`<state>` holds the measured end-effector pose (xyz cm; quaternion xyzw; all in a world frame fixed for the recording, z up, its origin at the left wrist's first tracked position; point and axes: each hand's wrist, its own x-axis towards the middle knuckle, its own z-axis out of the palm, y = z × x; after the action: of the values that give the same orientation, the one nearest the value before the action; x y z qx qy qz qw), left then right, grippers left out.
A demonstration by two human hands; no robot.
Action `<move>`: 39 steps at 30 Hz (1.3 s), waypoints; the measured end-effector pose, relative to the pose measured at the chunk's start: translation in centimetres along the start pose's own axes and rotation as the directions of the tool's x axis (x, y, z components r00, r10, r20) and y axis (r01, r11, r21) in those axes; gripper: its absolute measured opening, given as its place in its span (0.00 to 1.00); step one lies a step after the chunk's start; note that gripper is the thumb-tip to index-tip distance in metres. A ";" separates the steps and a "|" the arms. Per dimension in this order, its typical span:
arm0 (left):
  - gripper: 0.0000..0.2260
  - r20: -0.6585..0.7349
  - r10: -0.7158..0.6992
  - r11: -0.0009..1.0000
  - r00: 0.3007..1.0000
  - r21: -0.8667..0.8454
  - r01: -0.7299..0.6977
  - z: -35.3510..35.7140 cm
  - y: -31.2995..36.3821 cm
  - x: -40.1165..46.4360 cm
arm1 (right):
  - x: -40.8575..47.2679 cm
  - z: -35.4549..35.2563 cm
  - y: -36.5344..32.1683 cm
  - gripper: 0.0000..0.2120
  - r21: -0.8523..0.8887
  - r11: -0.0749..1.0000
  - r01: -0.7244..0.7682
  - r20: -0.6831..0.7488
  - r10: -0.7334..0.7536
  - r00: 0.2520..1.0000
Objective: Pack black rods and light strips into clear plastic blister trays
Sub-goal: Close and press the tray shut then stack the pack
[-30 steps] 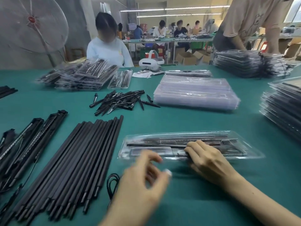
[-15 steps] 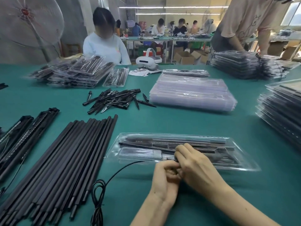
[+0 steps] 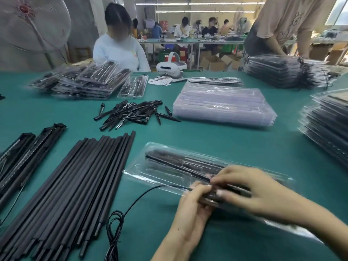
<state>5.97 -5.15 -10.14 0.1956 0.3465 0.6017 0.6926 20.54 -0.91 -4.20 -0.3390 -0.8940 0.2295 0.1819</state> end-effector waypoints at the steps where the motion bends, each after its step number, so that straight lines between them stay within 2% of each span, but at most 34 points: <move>1: 0.07 0.022 0.004 0.999 1.000 0.034 -0.004 -0.1 -0.1 -0.1 | 0.3 -0.7 0.5 0.18 0.033 0.999 -0.026 -0.121 0.030 0.992; 2: 0.08 0.038 0.004 0.999 0.999 0.054 -0.006 -0.1 -0.2 -0.3 | 0.7 -1.3 1.0 0.23 0.014 0.997 -0.076 -0.208 0.077 0.975; 3: 0.10 0.054 0.006 0.997 0.999 0.070 -0.010 -0.1 -0.2 -0.5 | 1.2 -1.6 1.4 0.31 -0.019 0.988 -0.154 -0.220 0.146 0.964; 5: 0.15 0.079 0.021 0.995 0.997 0.100 -0.029 -0.1 -0.1 -0.7 | 2.1 -1.7 1.9 0.44 -0.032 0.953 -0.301 -0.057 0.299 0.953; 7: 0.16 0.083 0.053 0.991 0.995 0.120 -0.063 0.0 0.0 -0.8 | 2.6 -1.5 2.2 0.50 0.001 0.930 -0.367 0.111 0.365 0.924; 10: 0.14 0.078 0.114 0.976 0.990 0.180 -0.127 0.3 0.2 -1.2 | 2.6 -1.3 1.7 0.49 0.042 0.940 -0.338 0.139 0.329 0.934; 13: 0.12 0.034 0.171 0.951 0.985 0.255 -0.174 0.3 0.1 -2.0 | 2.5 -0.6 1.2 0.55 -0.033 0.948 -0.318 0.124 0.319 0.939; 17: 0.16 -0.235 0.197 0.974 0.952 0.155 -0.164 0.1 -0.6 -2.3 | 2.5 0.5 0.2 0.55 -0.197 0.915 -0.352 0.037 0.366 0.930; 19: 0.17 -0.265 0.206 0.975 0.942 0.134 -0.176 0.4 -0.6 -2.6 | 2.6 0.8 -0.2 0.56 -0.226 0.908 -0.353 0.019 0.366 0.930; 24: 0.18 -0.269 0.204 0.978 0.941 0.104 -0.182 0.2 -0.6 -3.5 | 2.7 0.5 -0.8 0.53 -0.217 0.908 -0.359 0.046 0.376 0.925; 28: 0.22 -0.166 0.185 0.982 0.968 0.057 -0.178 -0.1 -0.3 -4.0 | 2.5 0.2 -0.9 0.51 -0.169 0.908 -0.383 0.067 0.398 0.915; 32: 0.26 -0.067 0.140 0.990 0.988 0.041 -0.137 -0.7 0.1 -4.4 | 2.2 0.4 -0.6 0.56 -0.209 0.877 -0.433 0.083 0.458 0.885; 39: 0.21 -0.039 0.119 0.992 0.992 0.041 -0.117 -1.0 -0.1 -4.4 | 2.8 1.9 -0.3 0.55 -0.303 0.815 -0.493 0.112 0.545 0.831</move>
<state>5.10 -9.62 -9.81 0.2164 0.3602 0.6388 0.6445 17.49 0.27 -5.09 -0.5678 -0.8024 0.1824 -0.0221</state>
